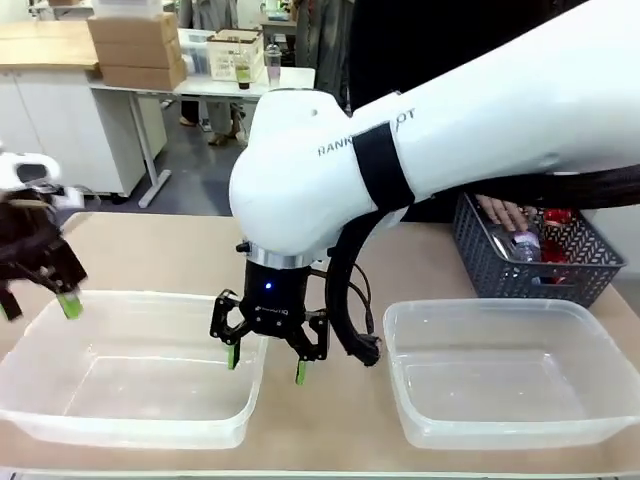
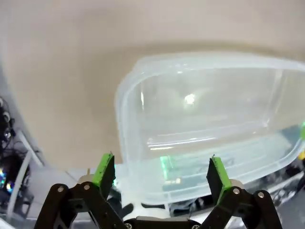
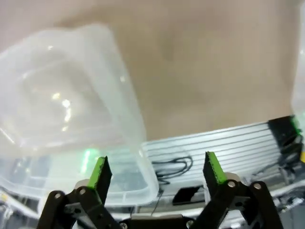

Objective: Sort the waste into each basket.
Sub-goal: Pick up the Organizing box on the left side of the table and lift it.

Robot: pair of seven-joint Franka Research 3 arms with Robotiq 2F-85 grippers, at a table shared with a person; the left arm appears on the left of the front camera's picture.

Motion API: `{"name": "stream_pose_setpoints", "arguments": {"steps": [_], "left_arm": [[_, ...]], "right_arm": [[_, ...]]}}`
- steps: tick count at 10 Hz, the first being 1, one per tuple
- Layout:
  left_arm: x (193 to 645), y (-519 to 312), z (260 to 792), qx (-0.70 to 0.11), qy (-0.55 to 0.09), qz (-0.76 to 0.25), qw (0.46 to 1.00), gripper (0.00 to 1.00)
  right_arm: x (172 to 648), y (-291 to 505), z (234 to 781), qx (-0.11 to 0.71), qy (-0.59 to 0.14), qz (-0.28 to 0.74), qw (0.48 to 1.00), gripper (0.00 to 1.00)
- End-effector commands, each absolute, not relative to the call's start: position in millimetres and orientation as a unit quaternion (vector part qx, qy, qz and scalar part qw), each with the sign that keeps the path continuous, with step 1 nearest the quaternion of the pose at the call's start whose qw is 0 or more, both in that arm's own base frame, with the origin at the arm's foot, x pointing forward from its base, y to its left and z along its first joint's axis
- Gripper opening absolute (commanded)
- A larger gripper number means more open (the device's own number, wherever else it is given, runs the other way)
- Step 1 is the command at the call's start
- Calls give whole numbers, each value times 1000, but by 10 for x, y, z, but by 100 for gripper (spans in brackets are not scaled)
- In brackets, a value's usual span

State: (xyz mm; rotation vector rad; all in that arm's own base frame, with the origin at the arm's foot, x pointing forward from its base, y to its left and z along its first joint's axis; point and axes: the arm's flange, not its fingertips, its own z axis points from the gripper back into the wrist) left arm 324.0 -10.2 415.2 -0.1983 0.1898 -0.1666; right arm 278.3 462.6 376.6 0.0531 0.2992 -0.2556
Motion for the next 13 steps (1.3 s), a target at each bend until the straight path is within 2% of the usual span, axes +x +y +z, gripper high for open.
{"name": "stream_pose_setpoints", "arguments": {"steps": [1, 2, 4, 5, 6, 7, 9, 11, 13], "left_arm": [[2508, 19, 3326, -135, 181, -154, 962, 100], [3240, -102, 4152, -99, 94, -83, 987, 100], [3240, -102, 4152, -99, 94, -83, 987, 100], [3286, -87, 3961, -117, 128, -112, 978, 100], [3197, -95, 3802, -121, 160, -119, 972, 100], [3091, -45, 3688, -119, 157, -87, 977, 100], [2845, 104, 3612, -87, 112, 10, 990, 100], [2596, 201, 3657, -83, 101, 21, 991, 100], [2484, 183, 3578, -79, 129, -11, 988, 100]], "right_arm": [[2732, 4562, 3853, 64, 161, -118, 978, 100], [2732, 4562, 3853, 64, 161, -118, 978, 100], [2732, 4562, 3853, 64, 161, -118, 978, 100], [2791, 4653, 3827, 41, 155, -126, 979, 100], [2808, 4686, 3767, 36, 174, -117, 977, 100], [2838, 4697, 3755, 36, 172, -122, 977, 100], [2911, 4732, 3727, 33, 174, -120, 977, 100], [2958, 4748, 3666, 25, 180, -132, 975, 100], [2999, 4796, 3640, 14, 187, -130, 974, 100]]}}
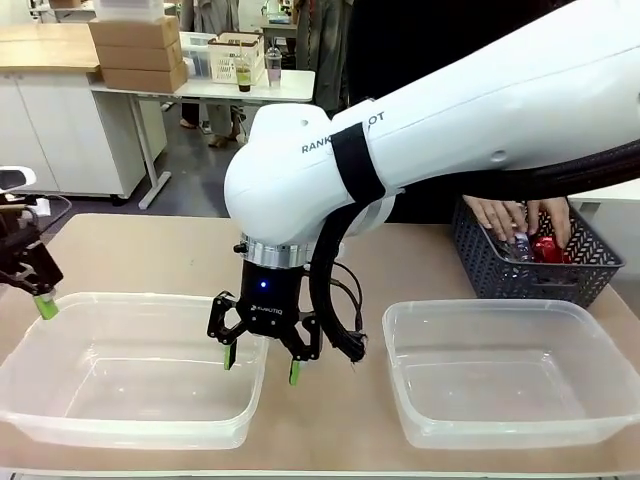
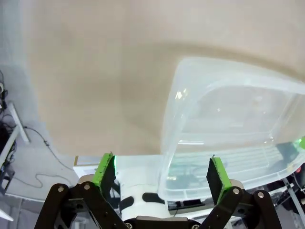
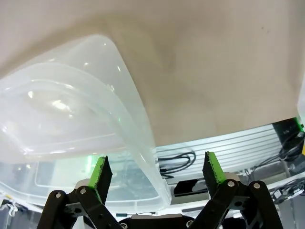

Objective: Sort the waste into each basket.
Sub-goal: Pick up the Organizing box on the left side of the table and lift it.

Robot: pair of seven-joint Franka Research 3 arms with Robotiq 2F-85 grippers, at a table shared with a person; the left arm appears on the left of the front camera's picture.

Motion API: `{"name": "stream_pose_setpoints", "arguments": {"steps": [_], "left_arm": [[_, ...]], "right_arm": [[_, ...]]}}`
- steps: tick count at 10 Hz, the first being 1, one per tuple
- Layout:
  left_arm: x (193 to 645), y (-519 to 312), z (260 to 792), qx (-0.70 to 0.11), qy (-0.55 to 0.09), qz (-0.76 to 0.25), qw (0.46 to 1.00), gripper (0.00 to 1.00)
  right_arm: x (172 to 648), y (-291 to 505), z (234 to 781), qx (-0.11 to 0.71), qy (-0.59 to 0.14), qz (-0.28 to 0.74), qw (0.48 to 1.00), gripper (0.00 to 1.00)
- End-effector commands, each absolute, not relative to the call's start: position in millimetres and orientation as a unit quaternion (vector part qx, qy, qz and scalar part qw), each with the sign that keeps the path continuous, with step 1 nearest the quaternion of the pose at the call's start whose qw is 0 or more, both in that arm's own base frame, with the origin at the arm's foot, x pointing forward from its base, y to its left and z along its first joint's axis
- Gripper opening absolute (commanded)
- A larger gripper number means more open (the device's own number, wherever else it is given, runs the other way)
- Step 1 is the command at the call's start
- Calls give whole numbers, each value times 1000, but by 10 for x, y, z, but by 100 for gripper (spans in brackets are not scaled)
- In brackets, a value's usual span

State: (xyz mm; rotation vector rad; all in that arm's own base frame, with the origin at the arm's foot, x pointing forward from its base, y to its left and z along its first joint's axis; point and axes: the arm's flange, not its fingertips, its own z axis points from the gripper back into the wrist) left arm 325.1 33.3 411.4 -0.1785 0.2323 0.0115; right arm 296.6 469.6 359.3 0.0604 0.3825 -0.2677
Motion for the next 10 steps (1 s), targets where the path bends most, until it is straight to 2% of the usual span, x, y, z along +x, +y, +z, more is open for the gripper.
{"name": "stream_pose_setpoints", "arguments": {"steps": [1, 7, 9, 10], "left_arm": [[2490, 152, 3484, -81, 149, -25, 985, 100], [2595, 86, 3074, -67, 207, -46, 975, 100], [2583, 94, 3094, -65, 197, -45, 977, 100], [2564, 94, 3114, -58, 189, -45, 979, 50]], "right_arm": [[3001, 4829, 3657, 9, 183, -127, 975, 100], [2966, 4843, 3704, 8, 178, -129, 976, 100], [2976, 4857, 3698, -6, 174, -132, 976, 100], [2974, 4867, 3681, -22, 168, -130, 977, 44]]}}
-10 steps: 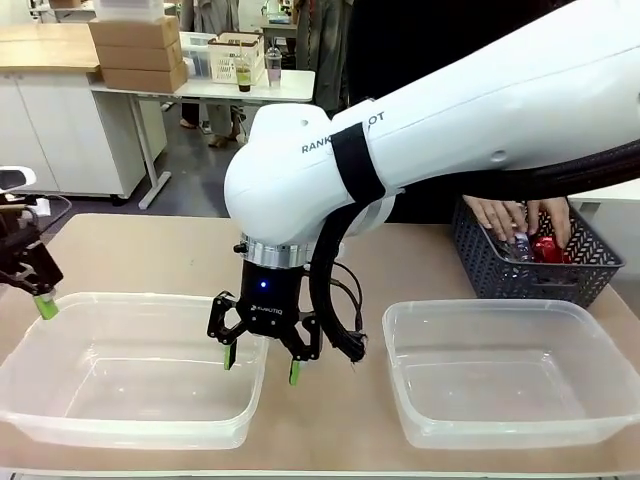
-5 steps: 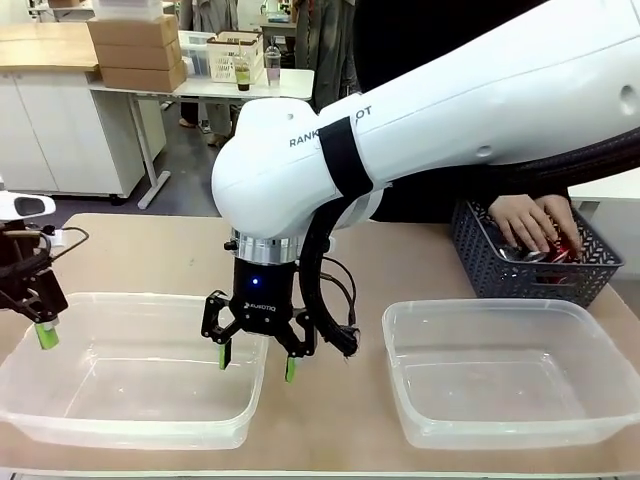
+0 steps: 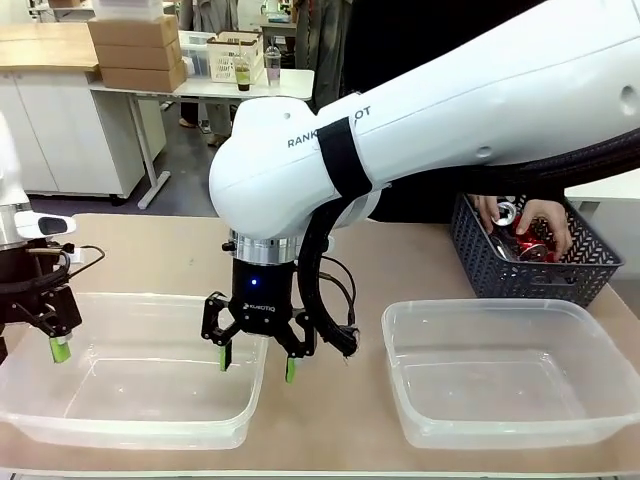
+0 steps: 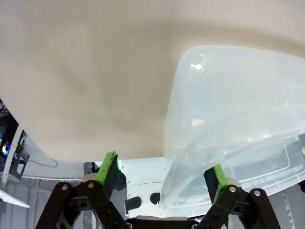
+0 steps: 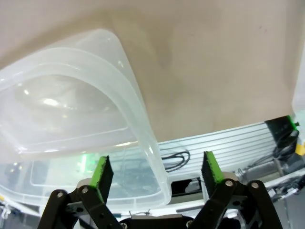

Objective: Sort the waste into each basket.
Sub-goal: Pick up the Organizing box on the left side of the table and lift it.

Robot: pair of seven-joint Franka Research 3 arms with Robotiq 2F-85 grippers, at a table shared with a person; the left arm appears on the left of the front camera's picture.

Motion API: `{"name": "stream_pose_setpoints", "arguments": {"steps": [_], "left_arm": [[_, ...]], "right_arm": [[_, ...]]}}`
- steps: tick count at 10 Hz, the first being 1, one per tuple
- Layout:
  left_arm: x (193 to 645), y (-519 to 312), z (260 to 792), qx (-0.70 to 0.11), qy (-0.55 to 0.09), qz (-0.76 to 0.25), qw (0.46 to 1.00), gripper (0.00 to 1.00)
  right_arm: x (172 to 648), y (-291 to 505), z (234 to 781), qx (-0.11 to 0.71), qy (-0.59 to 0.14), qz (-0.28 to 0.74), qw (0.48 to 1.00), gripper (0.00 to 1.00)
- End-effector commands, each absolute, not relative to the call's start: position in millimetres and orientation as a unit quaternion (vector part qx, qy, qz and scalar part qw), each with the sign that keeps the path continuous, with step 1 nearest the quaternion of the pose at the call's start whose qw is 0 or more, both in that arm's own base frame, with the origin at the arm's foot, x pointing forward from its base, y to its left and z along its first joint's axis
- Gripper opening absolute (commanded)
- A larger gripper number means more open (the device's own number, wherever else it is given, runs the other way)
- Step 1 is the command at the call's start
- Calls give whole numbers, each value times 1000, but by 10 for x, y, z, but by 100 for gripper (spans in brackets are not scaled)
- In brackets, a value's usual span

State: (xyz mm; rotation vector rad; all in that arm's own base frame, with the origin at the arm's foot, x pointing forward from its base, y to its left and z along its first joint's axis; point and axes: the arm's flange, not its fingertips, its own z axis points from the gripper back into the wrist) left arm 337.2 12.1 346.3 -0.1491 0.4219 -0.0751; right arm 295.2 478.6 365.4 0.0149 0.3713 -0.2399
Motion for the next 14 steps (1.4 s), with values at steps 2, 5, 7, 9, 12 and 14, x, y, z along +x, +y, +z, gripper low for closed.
{"name": "stream_pose_setpoints", "arguments": {"steps": [2, 5, 7, 9, 12, 14], "left_arm": [[2538, 89, 3157, -58, 170, -47, 983, 0], [2535, 97, 3173, -53, 164, -47, 984, 17], [2538, 98, 3176, -53, 162, -50, 984, 0], [2530, 90, 3198, -61, 150, -51, 985, 0], [2512, 67, 3320, -98, 119, -44, 987, 0], [2542, -9, 3538, -132, 95, -43, 986, 0]], "right_arm": [[2950, 4897, 3665, -30, 157, -117, 980, 0], [2942, 4874, 3686, -24, 148, -122, 981, 0], [2944, 4874, 3690, -22, 143, -122, 982, 0], [2944, 4858, 3684, -23, 147, -122, 981, 0], [2948, 4732, 3781, -24, 141, -130, 981, 0], [2919, 4491, 3948, -34, 132, -144, 980, 0]]}}
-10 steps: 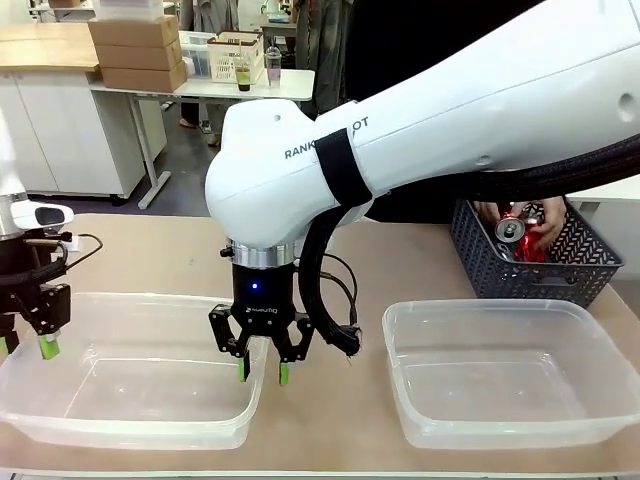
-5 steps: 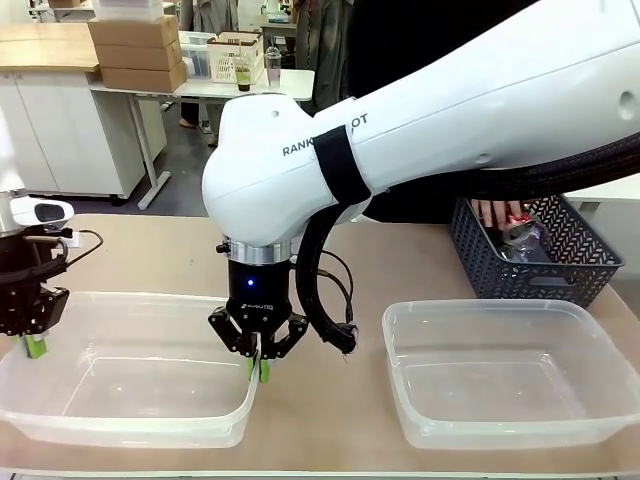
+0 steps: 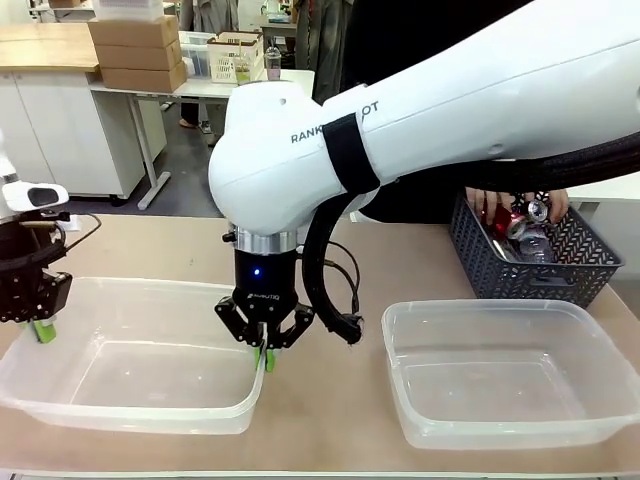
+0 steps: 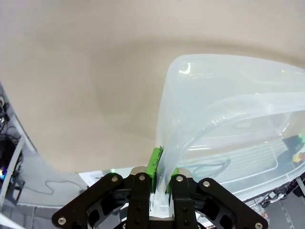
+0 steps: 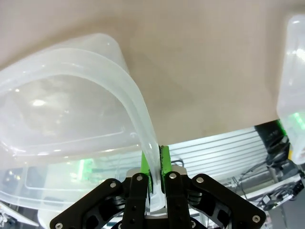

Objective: Sort the waste into each basket.
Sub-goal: Pick up the Organizing box on the left side of the table and lift it.

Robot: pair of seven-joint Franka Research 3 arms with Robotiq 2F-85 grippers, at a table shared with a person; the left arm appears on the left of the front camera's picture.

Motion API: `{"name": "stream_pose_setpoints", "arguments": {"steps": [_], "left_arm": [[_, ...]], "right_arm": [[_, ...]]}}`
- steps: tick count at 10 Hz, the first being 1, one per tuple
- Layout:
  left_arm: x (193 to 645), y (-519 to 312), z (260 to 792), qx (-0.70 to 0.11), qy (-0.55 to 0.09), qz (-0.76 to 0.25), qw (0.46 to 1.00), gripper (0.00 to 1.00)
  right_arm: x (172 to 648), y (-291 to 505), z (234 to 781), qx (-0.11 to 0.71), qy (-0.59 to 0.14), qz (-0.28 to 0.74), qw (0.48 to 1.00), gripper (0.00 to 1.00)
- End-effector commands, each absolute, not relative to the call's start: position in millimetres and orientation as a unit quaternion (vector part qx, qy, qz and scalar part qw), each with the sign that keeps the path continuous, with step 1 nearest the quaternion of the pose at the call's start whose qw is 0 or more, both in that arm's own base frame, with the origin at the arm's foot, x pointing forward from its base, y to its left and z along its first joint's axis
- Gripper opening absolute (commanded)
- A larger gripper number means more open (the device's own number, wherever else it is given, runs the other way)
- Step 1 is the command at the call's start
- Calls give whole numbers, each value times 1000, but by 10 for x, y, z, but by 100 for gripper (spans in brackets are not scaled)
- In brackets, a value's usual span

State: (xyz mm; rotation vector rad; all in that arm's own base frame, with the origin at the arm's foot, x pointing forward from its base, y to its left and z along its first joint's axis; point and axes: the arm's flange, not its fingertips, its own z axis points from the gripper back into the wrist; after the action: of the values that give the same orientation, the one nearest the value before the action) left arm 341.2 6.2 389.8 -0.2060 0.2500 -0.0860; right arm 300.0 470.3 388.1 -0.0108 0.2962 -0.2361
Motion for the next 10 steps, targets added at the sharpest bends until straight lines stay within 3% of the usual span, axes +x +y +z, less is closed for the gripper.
{"name": "stream_pose_setpoints", "arguments": {"steps": [1, 4, 6, 7, 10], "left_arm": [[2581, -87, 3681, -136, 92, -48, 985, 0], [2780, -548, 4167, -137, 86, -80, 984, 0], [2892, -887, 4441, -139, 71, -117, 981, 0], [3105, -676, 4429, -137, 92, -98, 981, 0], [3105, -676, 4429, -137, 92, -98, 981, 0]], "right_arm": [[2869, 4309, 4111, -36, 128, -148, 980, 0], [2556, 3818, 4655, -49, 125, -143, 981, 0], [2409, 3576, 4698, -42, 155, -84, 983, 0], [2550, 3986, 4733, -34, 119, -129, 984, 0], [2550, 3986, 4733, -34, 119, -129, 984, 0]]}}
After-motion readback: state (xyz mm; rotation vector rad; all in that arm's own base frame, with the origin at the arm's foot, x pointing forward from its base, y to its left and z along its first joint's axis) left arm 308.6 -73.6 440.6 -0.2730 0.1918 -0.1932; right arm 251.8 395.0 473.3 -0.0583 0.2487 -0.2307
